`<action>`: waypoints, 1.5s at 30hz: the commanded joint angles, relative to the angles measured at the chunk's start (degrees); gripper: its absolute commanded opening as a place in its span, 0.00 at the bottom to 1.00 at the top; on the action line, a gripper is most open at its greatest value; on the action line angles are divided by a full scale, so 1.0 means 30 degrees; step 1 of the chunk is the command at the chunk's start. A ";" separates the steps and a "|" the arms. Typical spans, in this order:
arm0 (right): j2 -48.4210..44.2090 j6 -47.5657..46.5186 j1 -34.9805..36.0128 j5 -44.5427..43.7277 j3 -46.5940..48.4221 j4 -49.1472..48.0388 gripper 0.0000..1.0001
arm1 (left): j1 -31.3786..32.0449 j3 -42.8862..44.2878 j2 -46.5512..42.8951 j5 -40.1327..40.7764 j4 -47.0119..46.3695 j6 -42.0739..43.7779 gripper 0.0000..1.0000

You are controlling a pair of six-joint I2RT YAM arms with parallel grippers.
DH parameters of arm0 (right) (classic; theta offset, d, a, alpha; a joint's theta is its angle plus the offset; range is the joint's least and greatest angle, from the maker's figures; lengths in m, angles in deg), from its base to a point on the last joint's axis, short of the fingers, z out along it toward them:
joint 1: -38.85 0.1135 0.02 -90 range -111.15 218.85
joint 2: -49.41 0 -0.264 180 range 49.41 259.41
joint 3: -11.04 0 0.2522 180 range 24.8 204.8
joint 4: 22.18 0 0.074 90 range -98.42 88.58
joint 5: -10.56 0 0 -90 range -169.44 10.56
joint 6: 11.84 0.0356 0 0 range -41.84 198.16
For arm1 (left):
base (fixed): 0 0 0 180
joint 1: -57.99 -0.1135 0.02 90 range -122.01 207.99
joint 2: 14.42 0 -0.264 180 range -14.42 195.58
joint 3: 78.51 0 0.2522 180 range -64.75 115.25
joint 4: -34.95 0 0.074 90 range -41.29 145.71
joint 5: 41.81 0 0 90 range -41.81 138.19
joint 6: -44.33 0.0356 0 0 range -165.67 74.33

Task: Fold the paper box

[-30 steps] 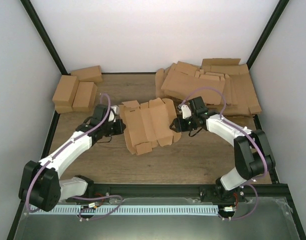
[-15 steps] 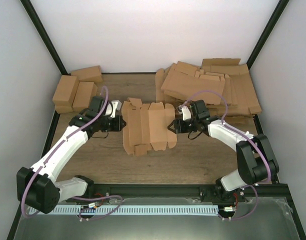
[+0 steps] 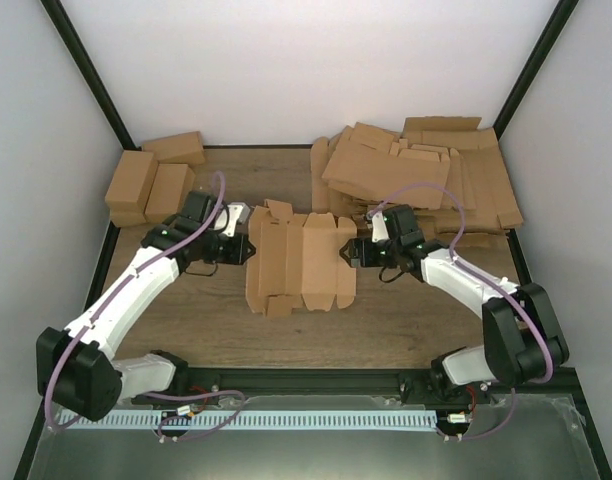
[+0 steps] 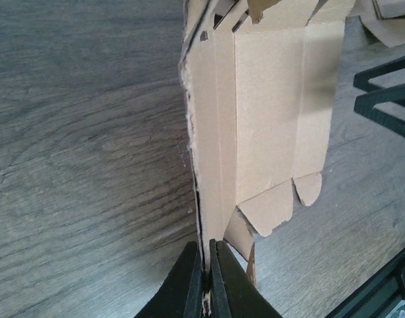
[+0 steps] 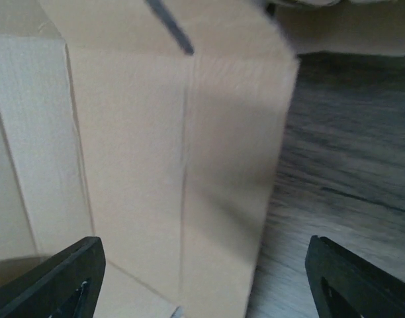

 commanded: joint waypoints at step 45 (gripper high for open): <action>-0.2030 0.4590 0.3874 -0.4491 -0.2582 0.0401 0.86 | 1.0372 1.0035 1.0381 2.1807 0.7403 0.1887 0.10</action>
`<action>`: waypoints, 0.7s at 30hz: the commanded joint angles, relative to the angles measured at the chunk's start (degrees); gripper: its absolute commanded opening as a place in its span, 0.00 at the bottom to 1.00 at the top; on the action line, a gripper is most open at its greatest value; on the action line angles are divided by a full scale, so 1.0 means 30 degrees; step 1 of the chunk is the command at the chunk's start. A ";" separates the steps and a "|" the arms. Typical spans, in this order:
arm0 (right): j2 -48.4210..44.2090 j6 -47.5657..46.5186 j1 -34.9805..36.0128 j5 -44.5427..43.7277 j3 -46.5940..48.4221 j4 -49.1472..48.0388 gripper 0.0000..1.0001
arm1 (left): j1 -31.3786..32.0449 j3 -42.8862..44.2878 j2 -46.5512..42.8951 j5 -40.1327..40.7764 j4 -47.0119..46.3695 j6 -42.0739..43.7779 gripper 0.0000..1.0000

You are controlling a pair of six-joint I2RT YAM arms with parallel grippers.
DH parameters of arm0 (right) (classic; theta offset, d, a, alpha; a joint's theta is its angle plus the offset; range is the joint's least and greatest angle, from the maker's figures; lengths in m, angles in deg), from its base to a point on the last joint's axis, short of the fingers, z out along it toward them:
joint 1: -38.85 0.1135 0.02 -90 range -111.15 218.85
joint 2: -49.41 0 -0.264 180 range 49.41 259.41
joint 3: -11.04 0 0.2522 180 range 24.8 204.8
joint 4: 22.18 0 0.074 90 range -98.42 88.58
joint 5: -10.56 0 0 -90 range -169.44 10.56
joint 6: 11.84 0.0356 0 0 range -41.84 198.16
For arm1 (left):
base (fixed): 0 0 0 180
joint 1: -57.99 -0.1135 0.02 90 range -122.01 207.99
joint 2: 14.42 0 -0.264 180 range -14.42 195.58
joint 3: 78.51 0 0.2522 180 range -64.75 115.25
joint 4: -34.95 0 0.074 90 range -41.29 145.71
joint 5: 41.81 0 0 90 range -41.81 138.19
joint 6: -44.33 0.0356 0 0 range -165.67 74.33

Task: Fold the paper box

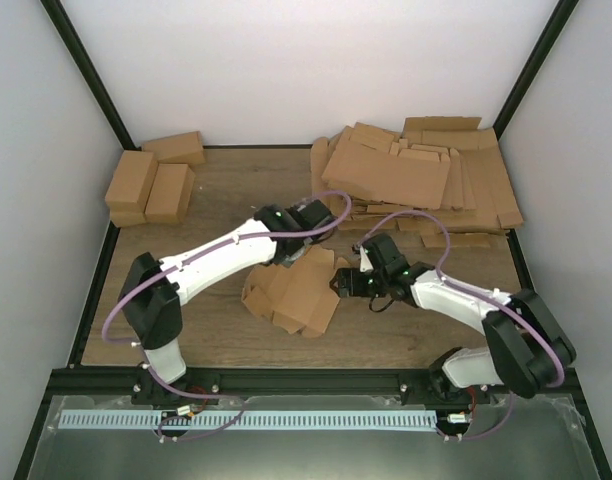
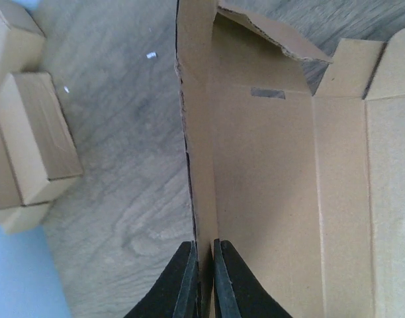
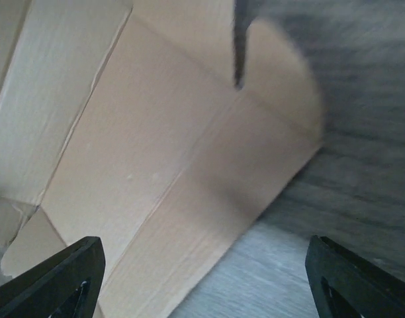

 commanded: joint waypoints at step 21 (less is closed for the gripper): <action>-0.2463 -0.5890 0.0137 -0.0333 -0.1903 -1.2582 0.81 | 0.2076 -0.2893 -0.4333 -0.1448 -0.3664 0.2709 0.09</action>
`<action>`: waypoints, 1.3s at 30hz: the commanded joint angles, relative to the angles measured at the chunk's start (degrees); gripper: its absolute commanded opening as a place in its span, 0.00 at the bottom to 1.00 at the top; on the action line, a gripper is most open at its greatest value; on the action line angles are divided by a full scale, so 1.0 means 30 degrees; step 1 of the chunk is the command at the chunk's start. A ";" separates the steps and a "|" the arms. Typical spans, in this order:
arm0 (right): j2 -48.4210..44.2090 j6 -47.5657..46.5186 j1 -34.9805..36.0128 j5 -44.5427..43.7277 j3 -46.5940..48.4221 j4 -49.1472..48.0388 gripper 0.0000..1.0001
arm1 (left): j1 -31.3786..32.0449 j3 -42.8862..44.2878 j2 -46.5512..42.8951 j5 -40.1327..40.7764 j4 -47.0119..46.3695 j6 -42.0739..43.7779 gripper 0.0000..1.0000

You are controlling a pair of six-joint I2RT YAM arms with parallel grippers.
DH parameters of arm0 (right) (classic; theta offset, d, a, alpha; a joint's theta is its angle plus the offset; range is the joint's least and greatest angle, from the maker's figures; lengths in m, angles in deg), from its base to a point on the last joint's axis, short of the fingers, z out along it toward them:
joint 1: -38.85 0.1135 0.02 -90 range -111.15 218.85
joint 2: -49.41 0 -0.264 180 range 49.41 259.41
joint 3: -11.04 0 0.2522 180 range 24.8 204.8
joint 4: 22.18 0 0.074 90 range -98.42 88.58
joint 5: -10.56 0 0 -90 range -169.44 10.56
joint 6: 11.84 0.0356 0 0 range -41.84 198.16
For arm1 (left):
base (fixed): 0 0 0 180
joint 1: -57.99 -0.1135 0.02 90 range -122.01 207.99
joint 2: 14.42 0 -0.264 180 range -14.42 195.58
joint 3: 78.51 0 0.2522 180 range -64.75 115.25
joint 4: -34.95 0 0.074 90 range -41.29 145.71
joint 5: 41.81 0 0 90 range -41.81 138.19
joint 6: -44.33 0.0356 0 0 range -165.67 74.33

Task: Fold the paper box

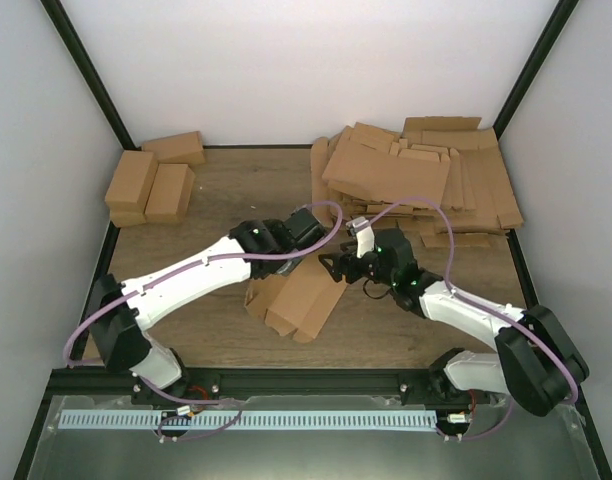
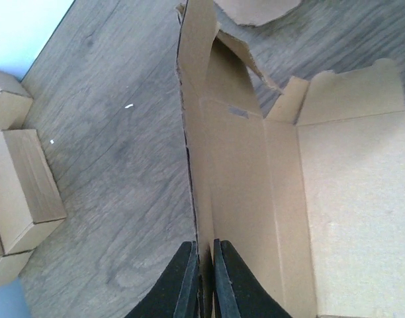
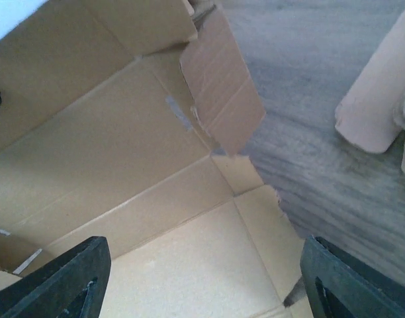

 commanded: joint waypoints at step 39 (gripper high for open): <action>0.5010 0.0469 0.1133 0.3274 0.2591 0.1691 0.65 | -0.7912 -1.2025 -0.5902 -1.5196 -0.7258 -1.0742 0.57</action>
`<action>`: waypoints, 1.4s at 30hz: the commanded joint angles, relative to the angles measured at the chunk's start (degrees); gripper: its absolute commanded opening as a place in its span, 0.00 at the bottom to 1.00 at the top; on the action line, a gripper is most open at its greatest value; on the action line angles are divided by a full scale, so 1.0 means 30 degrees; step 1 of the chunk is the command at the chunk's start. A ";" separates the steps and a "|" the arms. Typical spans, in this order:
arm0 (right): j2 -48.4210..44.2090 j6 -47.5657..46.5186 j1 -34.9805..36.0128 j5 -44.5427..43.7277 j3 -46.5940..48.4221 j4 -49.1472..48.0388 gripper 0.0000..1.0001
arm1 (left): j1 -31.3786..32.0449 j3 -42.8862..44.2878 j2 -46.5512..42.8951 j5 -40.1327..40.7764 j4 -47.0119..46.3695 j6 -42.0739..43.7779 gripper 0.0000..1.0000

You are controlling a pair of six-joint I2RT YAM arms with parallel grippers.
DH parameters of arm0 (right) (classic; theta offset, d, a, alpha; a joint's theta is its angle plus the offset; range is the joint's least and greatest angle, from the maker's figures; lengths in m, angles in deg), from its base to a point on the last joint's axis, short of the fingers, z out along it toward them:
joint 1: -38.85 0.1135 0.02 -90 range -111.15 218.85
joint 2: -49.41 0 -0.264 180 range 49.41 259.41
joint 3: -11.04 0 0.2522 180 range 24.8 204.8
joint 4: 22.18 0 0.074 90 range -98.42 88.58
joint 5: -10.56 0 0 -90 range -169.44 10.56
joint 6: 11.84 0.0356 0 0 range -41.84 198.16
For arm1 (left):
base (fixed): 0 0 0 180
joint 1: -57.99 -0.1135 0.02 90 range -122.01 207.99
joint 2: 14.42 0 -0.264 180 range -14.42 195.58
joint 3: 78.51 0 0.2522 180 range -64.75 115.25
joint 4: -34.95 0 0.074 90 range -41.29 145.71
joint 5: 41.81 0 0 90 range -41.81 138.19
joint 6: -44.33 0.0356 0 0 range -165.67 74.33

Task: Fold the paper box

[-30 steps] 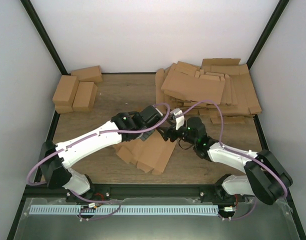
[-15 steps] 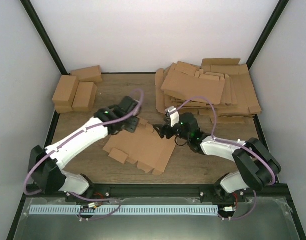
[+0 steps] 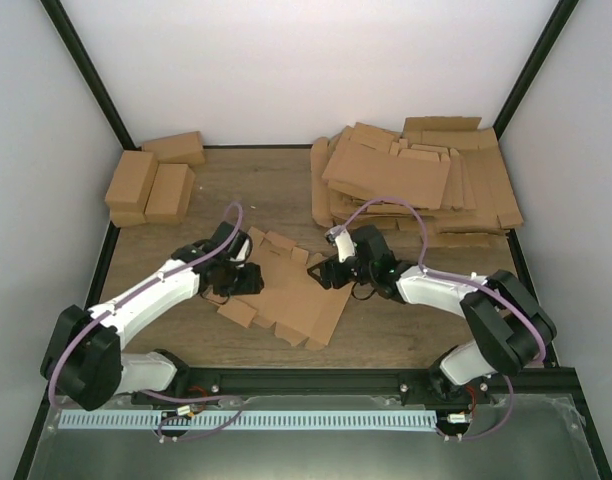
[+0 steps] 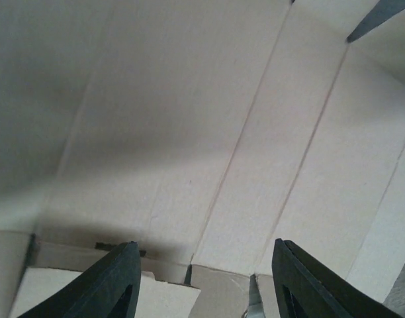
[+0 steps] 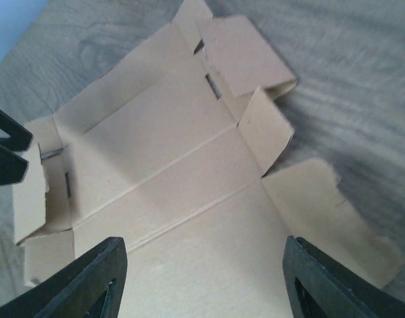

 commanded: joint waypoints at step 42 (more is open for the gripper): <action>0.5337 0.6498 0.0289 0.2231 -0.0409 -0.0751 0.01 | 0.1883 -0.1177 0.1419 0.1867 0.3304 -0.9510 0.04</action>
